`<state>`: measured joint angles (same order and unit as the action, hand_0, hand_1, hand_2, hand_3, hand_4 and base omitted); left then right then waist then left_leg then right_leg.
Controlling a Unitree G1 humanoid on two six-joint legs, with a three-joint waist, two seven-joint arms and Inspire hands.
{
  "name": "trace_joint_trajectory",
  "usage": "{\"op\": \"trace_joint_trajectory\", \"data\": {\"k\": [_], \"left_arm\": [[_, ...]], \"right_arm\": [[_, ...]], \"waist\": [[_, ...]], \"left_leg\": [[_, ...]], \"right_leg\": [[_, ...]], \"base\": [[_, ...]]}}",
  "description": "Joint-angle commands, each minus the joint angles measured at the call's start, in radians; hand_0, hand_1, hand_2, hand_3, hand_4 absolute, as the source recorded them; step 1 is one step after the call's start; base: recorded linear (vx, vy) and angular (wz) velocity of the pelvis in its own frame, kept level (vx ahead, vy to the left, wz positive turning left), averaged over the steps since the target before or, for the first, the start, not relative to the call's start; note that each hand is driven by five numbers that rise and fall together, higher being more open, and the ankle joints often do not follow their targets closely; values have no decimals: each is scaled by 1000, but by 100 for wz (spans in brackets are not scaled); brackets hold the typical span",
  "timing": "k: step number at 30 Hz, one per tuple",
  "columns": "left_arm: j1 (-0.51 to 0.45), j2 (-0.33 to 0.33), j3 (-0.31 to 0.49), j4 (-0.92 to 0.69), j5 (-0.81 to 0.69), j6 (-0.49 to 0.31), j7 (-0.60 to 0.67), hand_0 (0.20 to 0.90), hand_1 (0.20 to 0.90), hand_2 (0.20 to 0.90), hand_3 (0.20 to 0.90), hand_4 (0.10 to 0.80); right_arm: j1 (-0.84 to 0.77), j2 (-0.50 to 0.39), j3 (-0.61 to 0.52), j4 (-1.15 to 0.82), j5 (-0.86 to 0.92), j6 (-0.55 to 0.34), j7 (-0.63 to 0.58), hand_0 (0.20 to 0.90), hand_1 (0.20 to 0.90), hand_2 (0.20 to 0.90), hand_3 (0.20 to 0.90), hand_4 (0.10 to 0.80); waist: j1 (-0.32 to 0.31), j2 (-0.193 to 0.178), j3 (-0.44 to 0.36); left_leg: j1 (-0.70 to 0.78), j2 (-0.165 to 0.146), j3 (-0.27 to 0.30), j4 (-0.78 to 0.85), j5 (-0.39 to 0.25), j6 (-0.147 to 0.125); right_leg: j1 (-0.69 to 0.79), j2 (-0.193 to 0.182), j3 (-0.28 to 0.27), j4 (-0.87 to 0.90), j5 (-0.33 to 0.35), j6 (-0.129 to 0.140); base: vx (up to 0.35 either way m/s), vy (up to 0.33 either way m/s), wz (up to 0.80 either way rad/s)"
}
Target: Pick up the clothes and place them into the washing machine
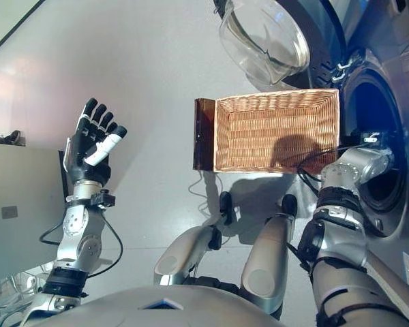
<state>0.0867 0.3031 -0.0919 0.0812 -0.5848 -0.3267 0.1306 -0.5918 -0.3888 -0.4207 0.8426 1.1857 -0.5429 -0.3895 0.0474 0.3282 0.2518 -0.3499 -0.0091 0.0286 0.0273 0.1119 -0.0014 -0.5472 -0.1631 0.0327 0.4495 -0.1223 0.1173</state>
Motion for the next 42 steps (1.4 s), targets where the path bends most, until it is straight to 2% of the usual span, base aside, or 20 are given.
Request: {"op": "trace_joint_trajectory", "data": {"k": [1,3,8,9,10,15,16,19,21,22,29,30,33,39,42], "left_arm": [[-33,3,57,-53,-26,-86,0,900,900,900,900,800],[-31,-7,58,-35,-42,-76,-4,900,900,900,900,800],[-20,-26,55,1,-48,-54,-15,900,900,900,900,800],[-22,-27,54,20,-40,-45,-19,900,900,900,900,800],[-21,-27,55,21,-40,-45,-19,900,900,900,900,800],[-12,-15,41,112,12,4,-34,900,900,900,900,800],[-12,-15,41,112,12,4,-34,900,900,900,900,800],[-1,-32,53,252,37,42,-43,900,900,900,900,800],[-1,-32,52,254,37,41,-43,900,900,900,900,800],[-9,-39,64,350,79,53,-29,900,900,900,900,800],[-36,-36,79,662,246,90,-1,900,900,900,900,800],[-42,-33,78,728,301,99,5,900,900,900,900,800],[-51,-30,78,819,349,105,11,900,900,900,900,800],[-75,-29,60,1045,498,145,-1,900,900,900,900,800],[-76,-39,42,1086,536,153,-15,900,900,900,900,800]], "right_arm": [[55,47,89,-12,-10,1,86,900,900,900,900,800],[96,100,137,-3,-6,44,119,900,900,900,900,800],[160,182,180,30,2,89,149,900,900,900,900,800],[175,207,206,43,2,113,162,900,900,900,900,800],[177,209,207,42,3,113,163,900,900,900,900,800],[237,233,253,70,-27,171,190,900,900,900,900,800],[237,233,253,70,-27,171,190,900,900,900,900,800],[340,243,279,31,-108,205,206,900,900,900,900,800],[342,244,280,29,-109,206,205,900,900,900,900,800],[399,243,284,15,-164,216,209,900,900,900,900,800],[544,235,295,69,-331,256,223,900,900,900,900,800],[577,224,322,96,-432,275,218,900,900,900,900,800],[609,219,339,121,-489,289,225,900,900,900,900,800],[639,199,424,285,-780,358,204,900,900,900,900,800],[646,193,487,373,-955,398,187,900,900,900,900,800]], "waist": [[13,-62,-89],[9,-85,-82],[3,-120,-80],[0,-138,-81],[-1,-139,-80],[-12,-196,-83],[-12,-196,-83],[-35,-249,-112],[-36,-249,-110],[-50,-271,-128],[-90,-321,-184],[-97,-330,-198],[-104,-340,-210],[-111,-356,-238],[-112,-356,-251]], "left_leg": [[9,-12,-24,82,-129,-78],[14,-10,-26,84,-130,-79],[38,-4,-31,76,-130,-81],[50,-1,-31,71,-130,-83],[53,-1,-31,70,-130,-83],[107,6,-34,56,-134,-84],[107,6,-34,56,-134,-84],[176,16,-26,12,-128,-84],[181,16,-26,9,-127,-84],[213,21,-21,-9,-123,-83],[315,37,8,-64,-116,-80],[339,40,16,-77,-115,-80],[361,43,22,-83,-115,-80],[407,49,44,-97,-113,-77],[426,48,49,-112,-112,-74]], "right_leg": [[87,-2,-22,-187,42,-1],[100,1,-25,-198,49,-3],[143,2,-34,-227,59,-1],[162,3,-36,-245,67,0],[166,3,-37,-248,68,0],[242,4,-52,-287,81,6],[242,4,-52,-287,81,6],[318,6,-65,-353,106,17],[322,6,-65,-356,108,17],[352,7,-63,-379,123,21],[432,14,-49,-424,149,35],[451,15,-43,-432,154,37],[471,15,-36,-442,159,41],[503,15,-16,-456,177,50],[523,10,-12,-471,184,56]], "base": [[2,-10,-3],[-6,-29,-4],[17,-20,0],[42,-27,7],[55,-20,4],[65,-26,1],[99,2,-2],[127,15,-5],[77,9,-5],[126,23,-7],[85,30,-15],[28,30,-15],[18,16,-16],[-10,15,-17],[5,22,-5]]}}
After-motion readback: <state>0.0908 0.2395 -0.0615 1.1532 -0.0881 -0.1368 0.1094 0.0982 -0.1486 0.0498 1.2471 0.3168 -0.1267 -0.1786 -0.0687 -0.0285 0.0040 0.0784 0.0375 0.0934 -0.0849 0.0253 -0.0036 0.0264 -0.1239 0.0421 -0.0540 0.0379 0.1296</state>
